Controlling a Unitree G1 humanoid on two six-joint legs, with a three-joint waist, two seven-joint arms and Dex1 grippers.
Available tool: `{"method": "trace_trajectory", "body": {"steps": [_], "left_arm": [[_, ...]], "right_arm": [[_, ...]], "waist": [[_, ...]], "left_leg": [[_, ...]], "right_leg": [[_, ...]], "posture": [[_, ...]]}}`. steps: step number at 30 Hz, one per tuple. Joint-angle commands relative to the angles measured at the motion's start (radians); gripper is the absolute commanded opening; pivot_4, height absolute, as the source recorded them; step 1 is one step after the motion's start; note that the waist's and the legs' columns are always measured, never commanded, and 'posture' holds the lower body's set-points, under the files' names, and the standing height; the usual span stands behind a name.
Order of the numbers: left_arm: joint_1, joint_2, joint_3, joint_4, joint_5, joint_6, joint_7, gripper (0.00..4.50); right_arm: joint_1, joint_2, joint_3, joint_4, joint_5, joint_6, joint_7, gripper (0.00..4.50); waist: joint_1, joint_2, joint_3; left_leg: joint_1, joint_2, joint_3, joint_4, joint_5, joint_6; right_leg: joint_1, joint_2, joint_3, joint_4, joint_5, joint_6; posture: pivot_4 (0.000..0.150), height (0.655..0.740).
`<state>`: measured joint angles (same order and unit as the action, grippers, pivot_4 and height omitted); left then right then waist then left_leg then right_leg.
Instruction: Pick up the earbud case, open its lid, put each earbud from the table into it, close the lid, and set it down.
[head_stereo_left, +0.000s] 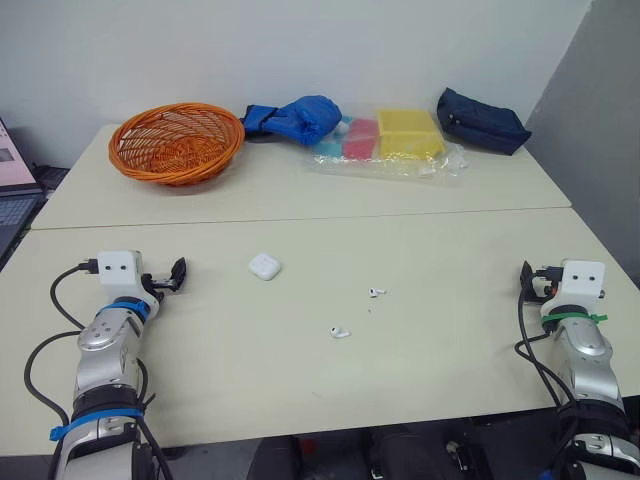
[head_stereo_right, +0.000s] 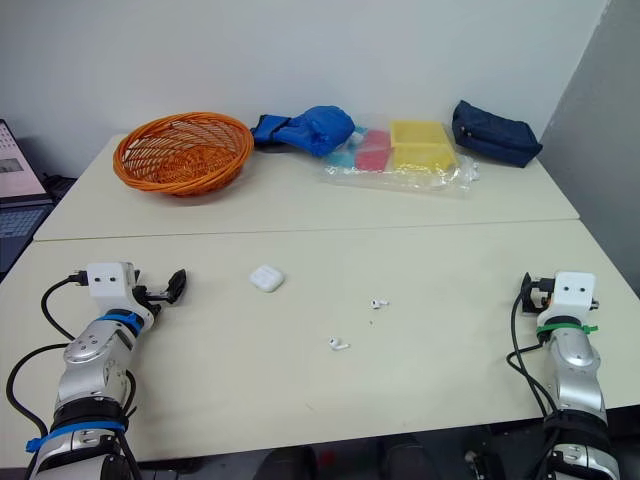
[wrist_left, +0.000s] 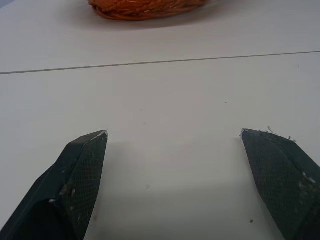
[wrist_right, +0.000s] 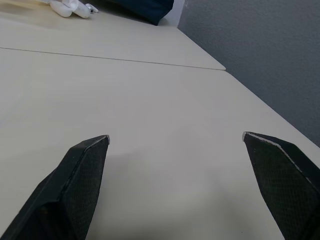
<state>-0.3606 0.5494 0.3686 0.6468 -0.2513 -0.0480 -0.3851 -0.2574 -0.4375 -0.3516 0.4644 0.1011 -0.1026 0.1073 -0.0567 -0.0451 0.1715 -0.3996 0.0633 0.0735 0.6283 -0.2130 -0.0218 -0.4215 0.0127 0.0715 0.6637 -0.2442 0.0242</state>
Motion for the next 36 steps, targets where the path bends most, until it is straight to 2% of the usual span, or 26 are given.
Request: {"method": "trace_trajectory", "body": {"steps": [1, 8, 16, 18, 20, 23, 26, 29, 31, 36], "left_arm": [[-0.006, 0.012, 0.012, -0.002, 0.002, -0.034, -0.004, 4.46], [0.002, 0.019, 0.022, -0.026, -0.006, -0.043, 0.004, 4.46], [0.064, 0.027, 0.032, -0.177, -0.063, 0.028, -0.063, 4.46], [0.087, 0.035, 0.034, -0.233, -0.077, 0.036, -0.092, 4.46], [0.138, 0.057, 0.026, -0.370, -0.134, 0.100, -0.174, 4.46], [0.236, 0.118, -0.019, -0.571, -0.204, 0.205, -0.331, 4.46], [0.265, 0.169, -0.091, -0.651, -0.211, 0.278, -0.433, 4.46], [0.216, 0.176, -0.143, -0.638, -0.210, 0.320, -0.479, 4.46], [0.178, 0.168, -0.200, -0.596, -0.159, 0.290, -0.503, 4.46], [0.062, 0.109, -0.279, -0.468, -0.075, 0.244, -0.486, 4.46]], "right_arm": [[-0.009, -0.027, -0.027, -0.018, 0.009, -0.020, -0.009, 4.50], [-0.026, -0.033, -0.019, -0.008, 0.012, -0.029, 0.002, 4.50], [-0.042, -0.030, -0.002, 0.002, 0.008, -0.028, 0.021, 4.50], [-0.042, -0.030, -0.001, -0.006, 0.008, -0.022, 0.017, 4.50], [-0.046, -0.042, 0.026, -0.052, 0.008, -0.033, 0.067, 4.50], [-0.087, -0.040, 0.080, -0.141, 0.097, -0.007, 0.256, 4.50], [-0.127, -0.058, 0.193, -0.247, 0.203, 0.109, 0.531, 4.50], [-0.168, -0.089, 0.280, -0.344, 0.274, 0.263, 0.691, 4.50], [-0.192, -0.112, 0.337, -0.435, 0.347, 0.390, 0.794, 4.50], [-0.224, -0.141, 0.436, -0.584, 0.408, 0.557, 0.904, 4.50]], "waist": [[0.000, 0.000, 0.000], [0.000, 0.000, 0.000], [-0.001, 0.000, 0.000], [0.000, 0.000, 0.000], [-0.002, 0.000, 0.000], [-0.007, 0.000, 0.000], [-0.013, 0.003, 0.000], [-0.009, 0.003, 0.000], [0.001, 0.003, 0.000], [0.019, 0.003, 0.000]], "left_leg": [[0.000, 0.000, 0.000, 0.000, 0.000, 0.000], [0.000, 0.000, 0.000, 0.000, 0.000, 0.000], [0.000, 0.001, 0.000, 0.000, 0.000, 0.000], [0.000, 0.000, 0.000, 0.000, 0.000, 0.000], [0.000, 0.001, 0.000, 0.000, 0.000, 0.000], [0.000, 0.002, 0.001, -0.001, 0.000, 0.000], [0.001, 0.002, 0.000, 0.000, 0.000, 0.000], [0.002, 0.001, -0.001, 0.000, 0.000, 0.000], [0.001, 0.001, -0.002, 0.001, 0.000, 0.000], [-0.002, 0.000, -0.002, 0.001, 0.000, 0.000]], "right_leg": [[0.000, 0.000, 0.000, 0.000, 0.000, 0.000], [0.000, 0.000, 0.000, 0.000, 0.000, 0.000], [0.000, 0.000, 0.000, 0.000, 0.000, 0.000], [0.000, 0.000, 0.000, 0.000, 0.000, 0.000], [0.000, 0.000, 0.000, 0.000, 0.000, 0.000], [-0.001, 0.000, 0.001, 0.000, 0.000, 0.000], [0.000, 0.000, 0.001, 0.001, 0.000, 0.000], [0.001, 0.000, -0.001, 0.002, 0.000, -0.001], [0.001, 0.002, -0.003, 0.001, 0.000, -0.001], [-0.001, 0.002, -0.004, -0.001, -0.001, -0.002]], "posture": [[0.150, 0.7400], [0.150, 0.7400], [0.150, 0.7400], [0.150, 0.7400], [0.150, 0.7400], [0.150, 0.7400], [0.150, 0.7400], [0.150, 0.7400], [0.150, 0.7400], [0.150, 0.7400]]}}
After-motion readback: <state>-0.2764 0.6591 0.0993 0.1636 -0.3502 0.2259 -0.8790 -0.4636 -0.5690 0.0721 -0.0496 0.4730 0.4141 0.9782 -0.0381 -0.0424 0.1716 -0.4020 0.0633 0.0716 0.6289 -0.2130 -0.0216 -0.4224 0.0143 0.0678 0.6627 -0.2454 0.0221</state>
